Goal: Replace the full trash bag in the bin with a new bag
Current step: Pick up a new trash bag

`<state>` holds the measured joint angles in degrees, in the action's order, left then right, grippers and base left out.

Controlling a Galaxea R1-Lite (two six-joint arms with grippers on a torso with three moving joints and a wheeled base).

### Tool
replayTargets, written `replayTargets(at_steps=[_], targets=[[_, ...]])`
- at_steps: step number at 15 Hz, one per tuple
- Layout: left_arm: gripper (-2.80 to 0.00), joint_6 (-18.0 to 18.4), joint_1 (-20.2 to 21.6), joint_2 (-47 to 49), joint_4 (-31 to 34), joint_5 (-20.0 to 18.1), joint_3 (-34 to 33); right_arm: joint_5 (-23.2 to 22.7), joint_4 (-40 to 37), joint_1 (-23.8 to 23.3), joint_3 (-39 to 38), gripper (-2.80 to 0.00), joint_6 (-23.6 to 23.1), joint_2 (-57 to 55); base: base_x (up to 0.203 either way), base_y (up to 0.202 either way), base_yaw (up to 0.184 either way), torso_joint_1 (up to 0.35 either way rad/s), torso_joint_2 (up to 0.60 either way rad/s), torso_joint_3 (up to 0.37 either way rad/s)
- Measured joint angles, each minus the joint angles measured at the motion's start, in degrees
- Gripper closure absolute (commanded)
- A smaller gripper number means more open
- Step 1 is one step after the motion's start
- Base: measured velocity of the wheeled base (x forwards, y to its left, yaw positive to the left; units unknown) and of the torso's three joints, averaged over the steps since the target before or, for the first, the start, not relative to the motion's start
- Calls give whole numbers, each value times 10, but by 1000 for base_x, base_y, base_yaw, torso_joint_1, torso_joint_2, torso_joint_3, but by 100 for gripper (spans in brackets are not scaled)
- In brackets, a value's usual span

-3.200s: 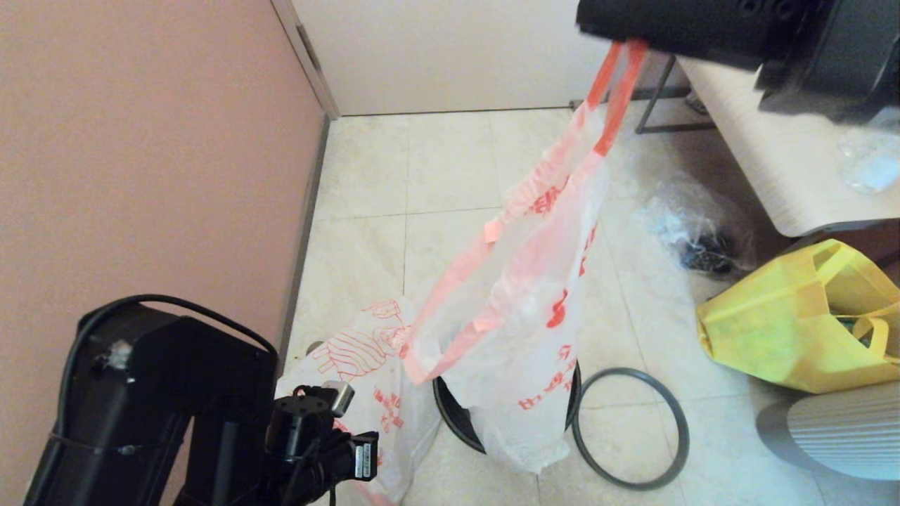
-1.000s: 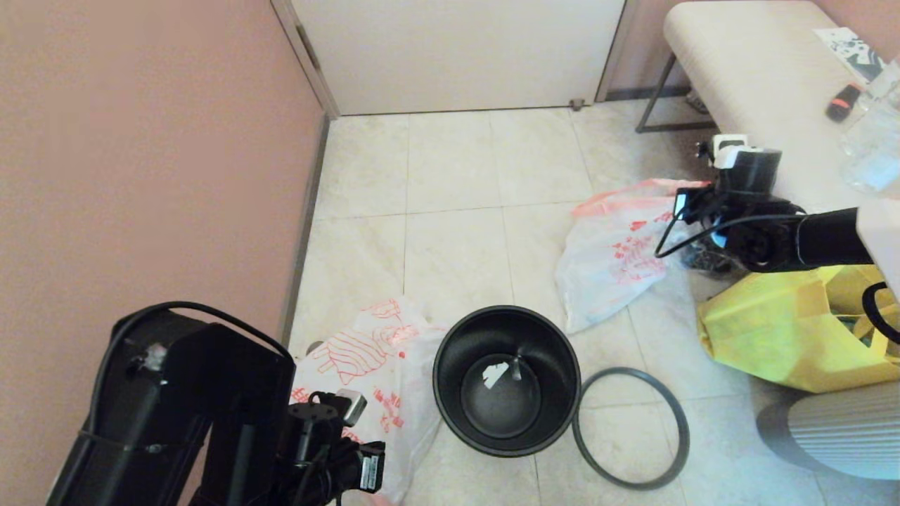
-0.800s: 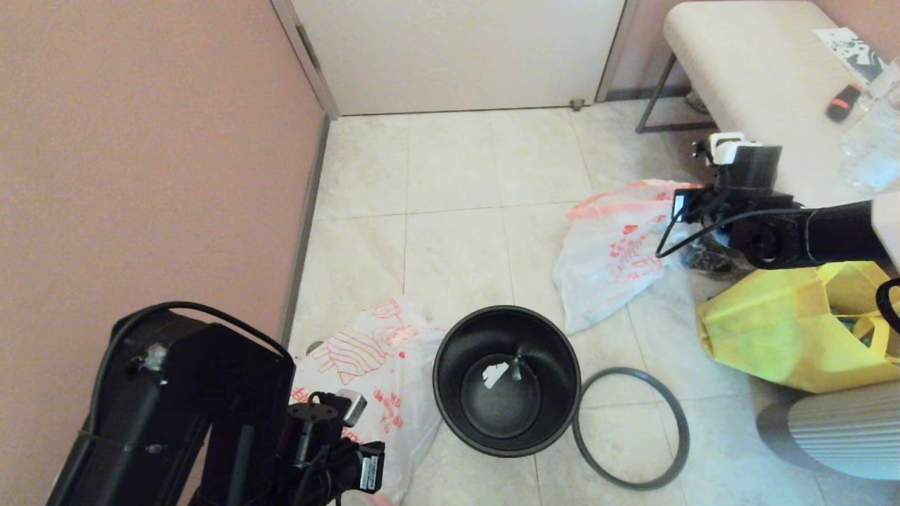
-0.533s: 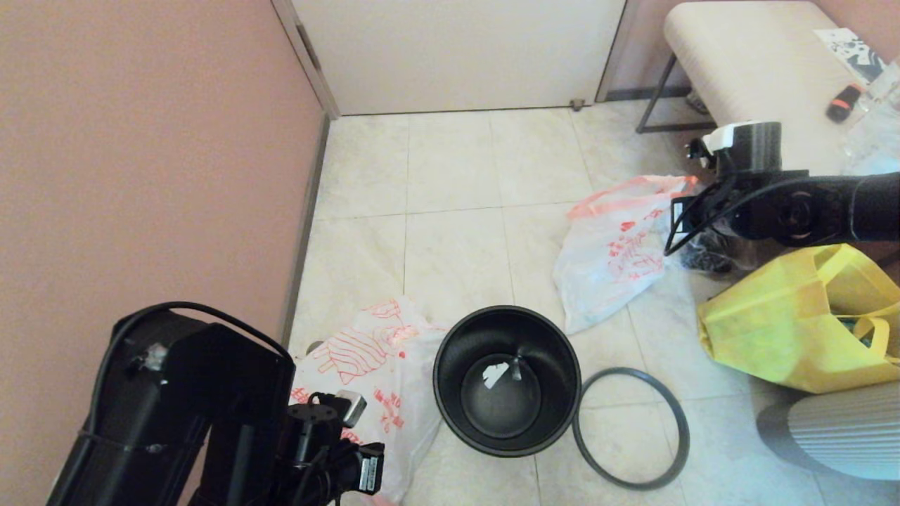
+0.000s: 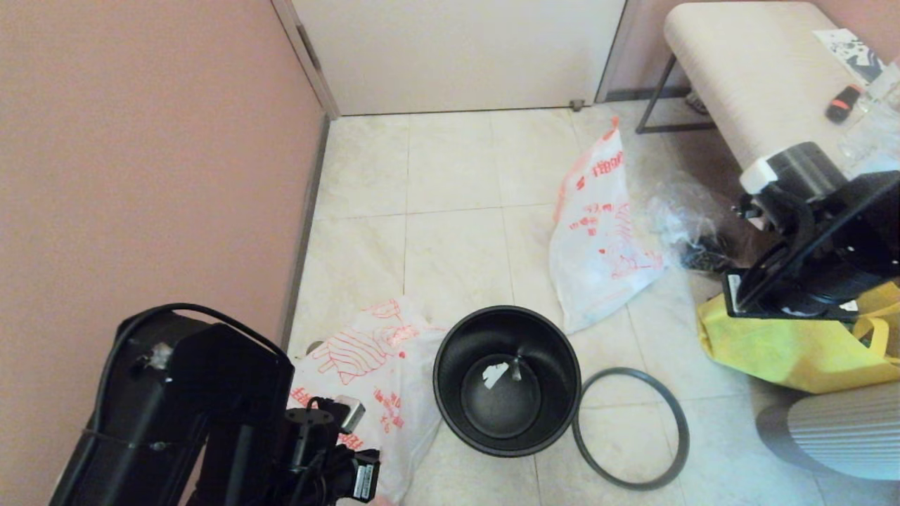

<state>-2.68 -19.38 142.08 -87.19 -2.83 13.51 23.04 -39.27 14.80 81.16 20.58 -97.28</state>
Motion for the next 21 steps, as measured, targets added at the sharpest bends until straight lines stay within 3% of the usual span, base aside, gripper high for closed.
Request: replayTargets(at_steps=[5, 9, 15, 18, 21], targets=[[0, 0, 10, -1, 0, -1, -3, 3, 4, 20, -232, 0, -1, 206, 0, 0, 0, 0, 0, 0], [0, -1, 24, -8, 0, -10, -28, 46, 84, 3, -437, 0, -1, 399, 0, 0, 0, 0, 0, 0], [0, 0, 24, -2, 0, -6, -31, 66, 149, -90, -549, 0, -8, 629, 0, 0, 0, 0, 0, 0], [0, 1, 25, 0, 0, -7, -24, 30, 153, -114, -580, 0, -65, 761, 0, 0, 0, 0, 0, 0], [0, 1, 24, 0, 0, -6, -17, -83, 159, -139, -610, 0, -146, 888, 0, 0, 0, 0, 0, 0]])
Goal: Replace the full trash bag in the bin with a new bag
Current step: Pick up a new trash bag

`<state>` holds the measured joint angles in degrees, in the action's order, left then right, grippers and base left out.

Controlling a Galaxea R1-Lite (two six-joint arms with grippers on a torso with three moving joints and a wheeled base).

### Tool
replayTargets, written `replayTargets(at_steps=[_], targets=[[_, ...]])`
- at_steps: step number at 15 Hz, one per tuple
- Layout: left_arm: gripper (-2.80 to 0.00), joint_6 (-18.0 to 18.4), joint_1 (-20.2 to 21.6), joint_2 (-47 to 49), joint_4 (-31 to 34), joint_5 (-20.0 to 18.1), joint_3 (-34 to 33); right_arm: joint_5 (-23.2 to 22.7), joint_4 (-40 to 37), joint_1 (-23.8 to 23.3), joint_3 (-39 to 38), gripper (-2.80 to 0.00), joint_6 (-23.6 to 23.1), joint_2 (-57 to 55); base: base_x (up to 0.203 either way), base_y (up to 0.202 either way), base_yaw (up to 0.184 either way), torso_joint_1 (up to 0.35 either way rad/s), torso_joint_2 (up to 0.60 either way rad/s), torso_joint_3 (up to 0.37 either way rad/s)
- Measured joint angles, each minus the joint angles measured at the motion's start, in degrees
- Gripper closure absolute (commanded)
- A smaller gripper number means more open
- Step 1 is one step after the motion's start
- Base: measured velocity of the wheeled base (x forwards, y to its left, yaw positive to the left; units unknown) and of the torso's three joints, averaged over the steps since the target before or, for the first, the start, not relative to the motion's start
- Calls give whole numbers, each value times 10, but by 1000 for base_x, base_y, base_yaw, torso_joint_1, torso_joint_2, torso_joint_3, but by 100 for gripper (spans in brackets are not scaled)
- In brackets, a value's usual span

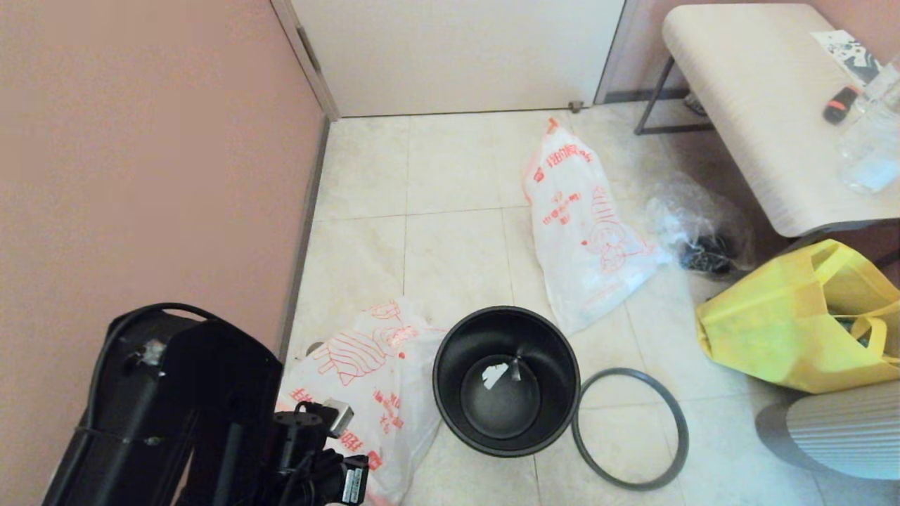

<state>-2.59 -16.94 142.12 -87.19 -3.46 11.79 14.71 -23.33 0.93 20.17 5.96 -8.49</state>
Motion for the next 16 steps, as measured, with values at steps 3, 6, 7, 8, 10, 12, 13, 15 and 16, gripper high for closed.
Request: replayTargets(at_steps=[3, 6, 7, 8, 10, 12, 13, 15, 16], targets=[[0, 0, 1, 0, 0, 0, 1, -62, 85, -9, -89, 0, -77, 60, 0, 0, 0, 0, 0, 0], [0, 0, 1, -1, 0, 0, 2, -130, 231, -10, -178, 0, -117, 80, 0, 0, 0, 0, 0, 0], [0, 0, 1, -1, 0, 0, 2, -153, 246, -11, -190, 0, -117, 83, 0, 0, 0, 0, 0, 0], [0, 0, 1, -1, 0, 1, 1, -160, 242, -9, -196, 0, -116, 84, 0, 0, 0, 0, 0, 0], [0, -1, 4, -1, 0, 7, 3, -160, 241, -7, -199, 0, -107, 86, 0, 0, 0, 0, 0, 0], [0, 1, 12, 0, 0, 12, 6, -156, 242, -7, -201, 0, -80, 87, 0, 0, 0, 0, 0, 0], [0, 6, 17, 1, 0, 18, 9, -149, 242, -7, -201, 0, -66, 87, 0, 0, 0, 0, 0, 0], [0, 39, 25, 10, 0, 47, 12, -147, 243, -7, -202, 0, -62, 87, 0, 0, 0, 0, 0, 0], [0, 70, 30, 19, 0, 64, 16, -147, 243, -7, -202, 0, -62, 87, 0, 0, 0, 0, 0, 0]])
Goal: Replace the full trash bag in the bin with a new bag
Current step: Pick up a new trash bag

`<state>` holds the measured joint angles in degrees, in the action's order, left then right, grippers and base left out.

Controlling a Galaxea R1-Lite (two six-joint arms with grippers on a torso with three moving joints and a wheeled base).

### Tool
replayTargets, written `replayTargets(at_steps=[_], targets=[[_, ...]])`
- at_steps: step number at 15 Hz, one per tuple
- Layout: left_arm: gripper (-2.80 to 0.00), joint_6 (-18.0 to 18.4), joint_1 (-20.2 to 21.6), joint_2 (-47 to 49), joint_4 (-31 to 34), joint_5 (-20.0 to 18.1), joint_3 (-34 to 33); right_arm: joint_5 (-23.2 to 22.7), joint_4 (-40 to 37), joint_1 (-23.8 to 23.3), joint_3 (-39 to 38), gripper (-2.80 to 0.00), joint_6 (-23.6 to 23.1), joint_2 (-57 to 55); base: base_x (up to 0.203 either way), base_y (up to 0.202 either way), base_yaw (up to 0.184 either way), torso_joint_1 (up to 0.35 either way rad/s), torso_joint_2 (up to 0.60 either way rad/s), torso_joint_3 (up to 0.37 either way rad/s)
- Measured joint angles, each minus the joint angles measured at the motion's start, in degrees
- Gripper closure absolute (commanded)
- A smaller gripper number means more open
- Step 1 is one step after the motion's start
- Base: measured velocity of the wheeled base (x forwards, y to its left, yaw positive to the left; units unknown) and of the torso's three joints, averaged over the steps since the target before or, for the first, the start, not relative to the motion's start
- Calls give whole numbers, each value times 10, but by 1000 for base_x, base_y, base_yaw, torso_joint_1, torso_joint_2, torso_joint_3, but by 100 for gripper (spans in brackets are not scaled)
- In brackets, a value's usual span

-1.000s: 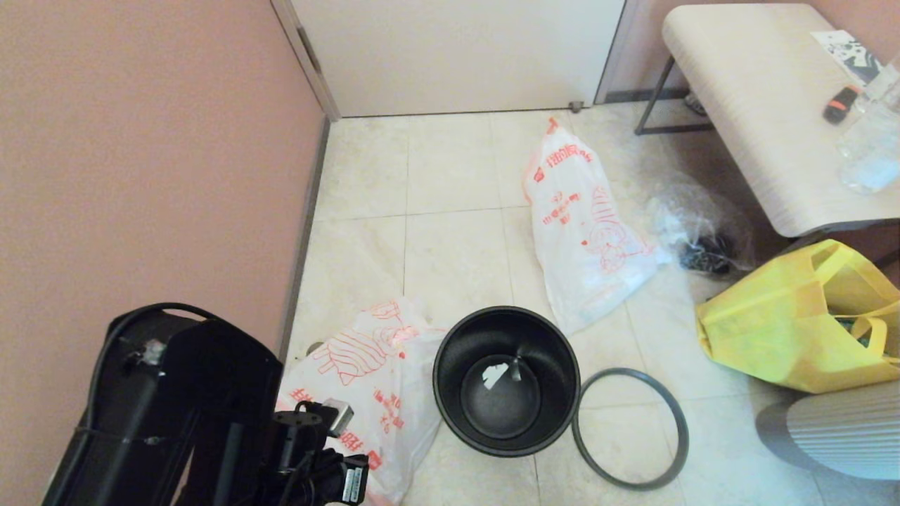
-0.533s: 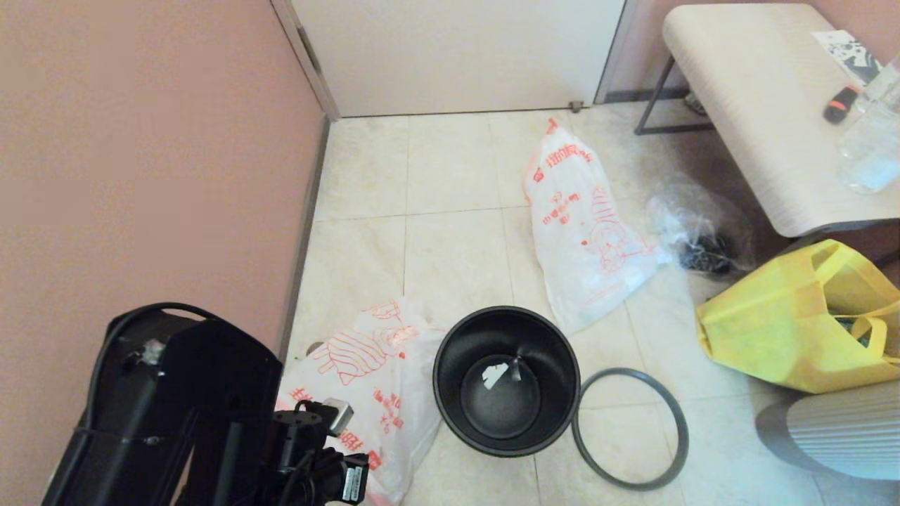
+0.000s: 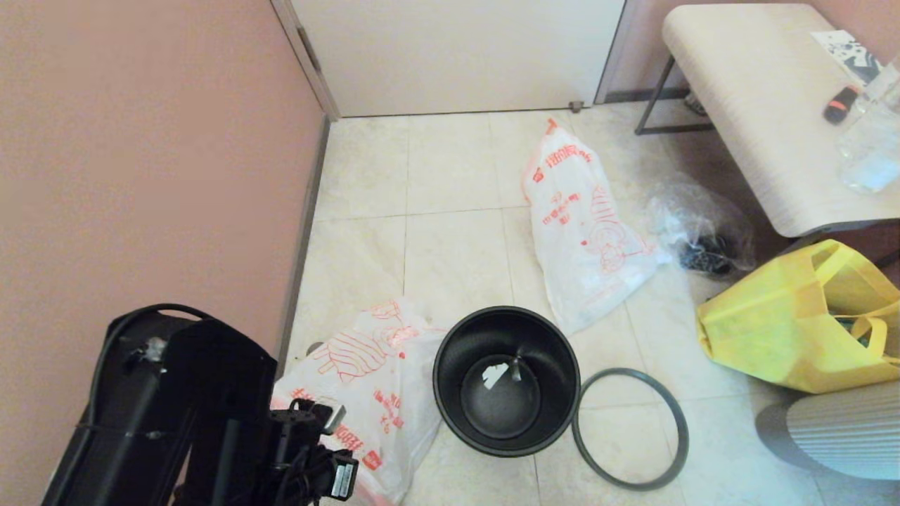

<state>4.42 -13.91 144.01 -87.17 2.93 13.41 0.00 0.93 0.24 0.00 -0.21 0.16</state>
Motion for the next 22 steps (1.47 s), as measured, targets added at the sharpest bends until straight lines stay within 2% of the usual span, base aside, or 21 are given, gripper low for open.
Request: replayTargets(at_steps=[2, 4, 6, 9, 11, 14, 16, 17, 19, 22], targets=[[0, 36, 6, 13, 0, 28, 20, 0, 0, 0, 0, 0, 0, 0, 0, 0, 0, 0, 0, 0], [0, 38, 13, 25, 2, 45, 49, 0, 0, 0, 0, 0, 0, 0, 0, 0, 0, 0, 0, 0], [0, 37, 23, 21, 55, 46, 82, 0, 0, 0, 0, 0, 0, 0, 0, 0, 0, 0, 0, 0], [0, 36, 46, -1, 202, 49, 166, 0, 0, 0, 0, 0, 0, 0, 0, 0, 0, 0, 0, 0], [0, 34, 49, -13, 311, 52, 244, 0, 0, 0, 0, 0, 0, 0, 0, 0, 0, 0, 0, 0], [0, 32, 19, -22, 470, 63, 349, 0, 0, 0, 0, 0, 0, 0, 0, 0, 0, 0, 0, 0], [-9, 31, -3, -21, 546, 69, 411, 0, 0, 0, 0, 0, 0, 0, 0, 0, 0, 0, 0, 0], [-280, 31, -12, -18, 579, 69, 439, 0, 0, 0, 0, 0, 0, 0, 0, 0, 0, 0, 0, 0], [-280, 30, -28, -8, 640, 70, 493, 0, 0, 0, 0, 0, 0, 0, 0, 0, 0, 0, 0, 0], [-280, 31, -39, 15, 660, 70, 539, 0, 0, 0, 0, 0, 0, 0, 0, 0, 0, 0, 0, 0]])
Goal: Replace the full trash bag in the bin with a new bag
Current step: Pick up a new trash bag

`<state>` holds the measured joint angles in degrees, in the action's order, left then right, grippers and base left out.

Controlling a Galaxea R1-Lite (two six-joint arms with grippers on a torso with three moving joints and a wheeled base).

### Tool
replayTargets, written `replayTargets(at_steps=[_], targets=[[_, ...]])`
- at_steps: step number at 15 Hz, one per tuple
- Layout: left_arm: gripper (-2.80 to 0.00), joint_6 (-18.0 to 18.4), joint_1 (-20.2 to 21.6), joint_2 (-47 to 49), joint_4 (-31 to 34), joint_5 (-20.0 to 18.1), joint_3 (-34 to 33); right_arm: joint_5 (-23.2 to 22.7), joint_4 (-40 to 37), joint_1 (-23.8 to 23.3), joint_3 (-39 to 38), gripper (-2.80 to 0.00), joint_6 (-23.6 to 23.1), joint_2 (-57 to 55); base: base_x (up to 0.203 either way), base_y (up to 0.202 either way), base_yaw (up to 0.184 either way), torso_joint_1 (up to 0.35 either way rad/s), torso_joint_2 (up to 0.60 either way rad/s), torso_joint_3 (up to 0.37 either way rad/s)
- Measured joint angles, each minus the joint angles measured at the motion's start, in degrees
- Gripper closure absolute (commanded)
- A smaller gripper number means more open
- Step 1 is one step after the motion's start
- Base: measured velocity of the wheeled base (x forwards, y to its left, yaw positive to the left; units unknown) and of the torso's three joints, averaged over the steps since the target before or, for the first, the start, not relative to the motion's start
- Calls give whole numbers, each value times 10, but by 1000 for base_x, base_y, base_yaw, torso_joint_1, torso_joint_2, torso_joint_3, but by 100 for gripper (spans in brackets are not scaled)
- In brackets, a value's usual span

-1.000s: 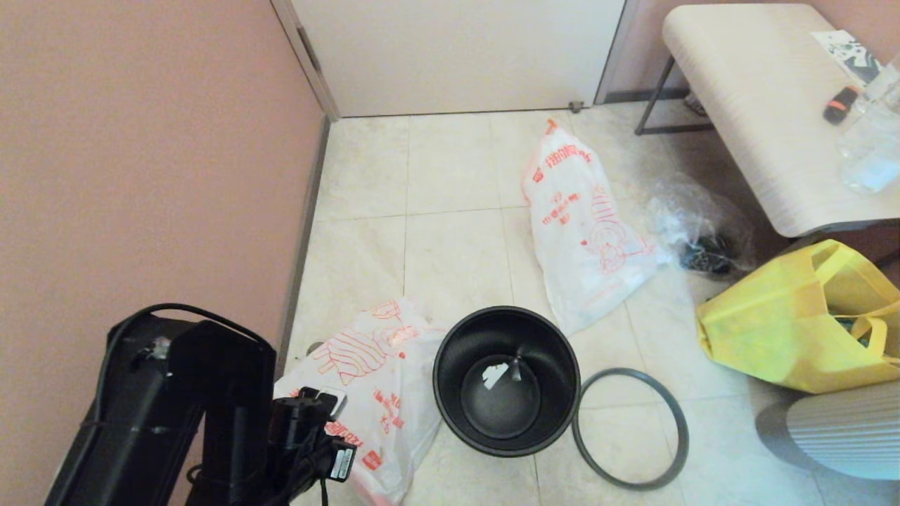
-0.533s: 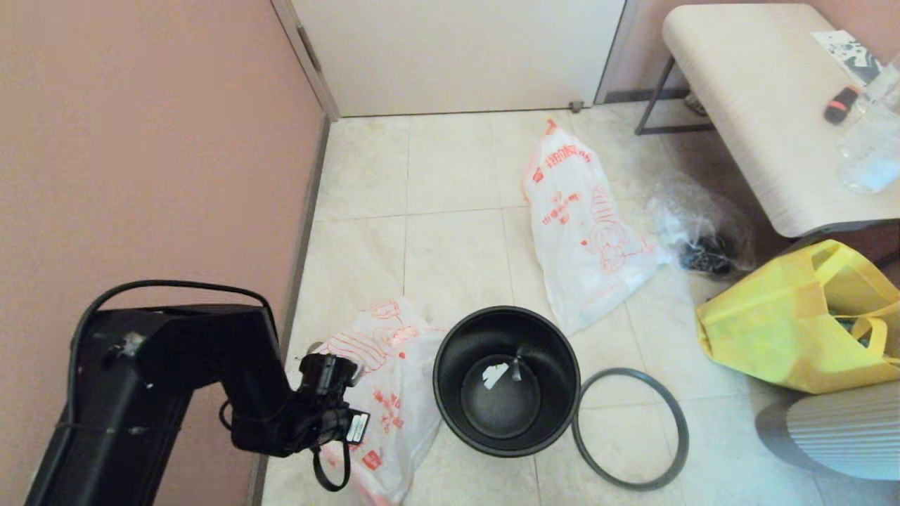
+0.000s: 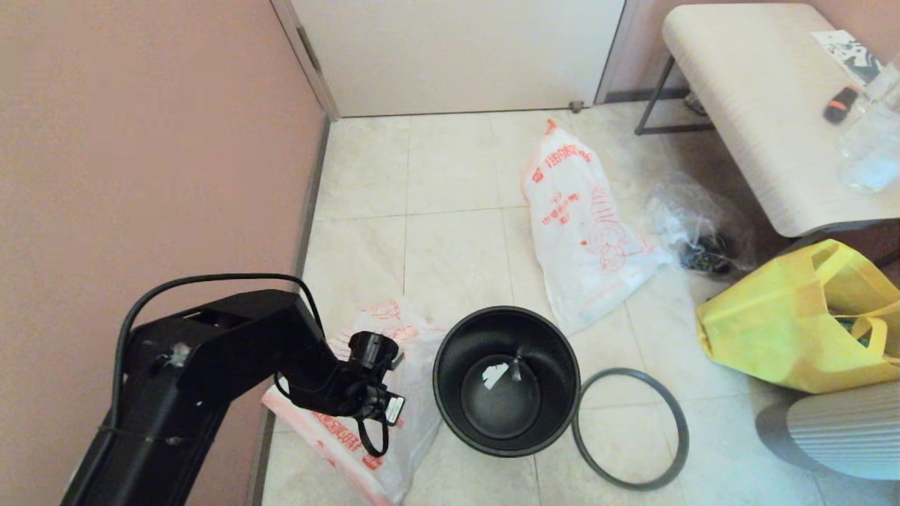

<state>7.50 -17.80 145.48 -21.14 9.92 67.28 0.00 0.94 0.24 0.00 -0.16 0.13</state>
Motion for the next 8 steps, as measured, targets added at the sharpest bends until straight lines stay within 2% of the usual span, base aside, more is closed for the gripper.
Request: replayTargets(at_steps=[8], targets=[[-280, 5, -1, 78, 0, 12, 110, 0, 0, 0, 0, 0, 0, 0, 0, 0, 0, 0, 0, 0]])
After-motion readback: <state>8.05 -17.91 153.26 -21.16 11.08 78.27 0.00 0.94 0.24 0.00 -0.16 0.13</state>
